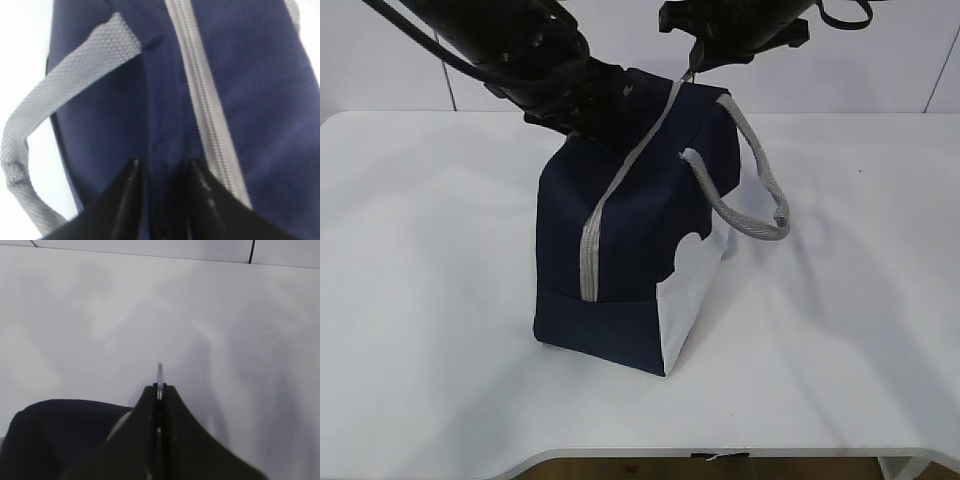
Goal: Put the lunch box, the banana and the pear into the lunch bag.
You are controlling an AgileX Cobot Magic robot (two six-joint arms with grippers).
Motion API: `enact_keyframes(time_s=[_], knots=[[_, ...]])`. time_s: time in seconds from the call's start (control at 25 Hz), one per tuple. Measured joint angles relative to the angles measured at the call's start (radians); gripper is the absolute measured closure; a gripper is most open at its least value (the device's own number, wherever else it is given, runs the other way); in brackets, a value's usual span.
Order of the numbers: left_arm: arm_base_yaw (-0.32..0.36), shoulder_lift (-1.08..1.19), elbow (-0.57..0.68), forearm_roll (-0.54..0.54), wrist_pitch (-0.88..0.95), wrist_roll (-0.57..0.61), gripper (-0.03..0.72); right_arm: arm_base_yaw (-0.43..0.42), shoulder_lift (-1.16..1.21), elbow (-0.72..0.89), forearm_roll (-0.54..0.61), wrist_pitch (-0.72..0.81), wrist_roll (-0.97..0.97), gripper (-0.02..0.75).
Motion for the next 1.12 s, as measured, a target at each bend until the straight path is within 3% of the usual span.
enact_keyframes(time_s=[0.2, 0.28, 0.56, 1.12], knots=[[0.0, 0.0, 0.0, -0.002, 0.024, 0.048, 0.631, 0.0, 0.0, 0.0, -0.002, 0.0, -0.003, 0.731], [0.0, 0.0, -0.004, 0.007, 0.043, 0.079, 0.663, 0.0, 0.0, 0.0, -0.006, 0.0, -0.005, 0.731], [0.0, -0.03, -0.007, 0.105, 0.067, 0.096, 0.684, 0.0, 0.03, -0.001, -0.02, -0.032, -0.005, 0.731], [0.0, -0.086, -0.007, 0.193, 0.108, 0.123, 0.686, -0.022, 0.153, -0.008, 0.034, -0.017, -0.005, 0.731]])
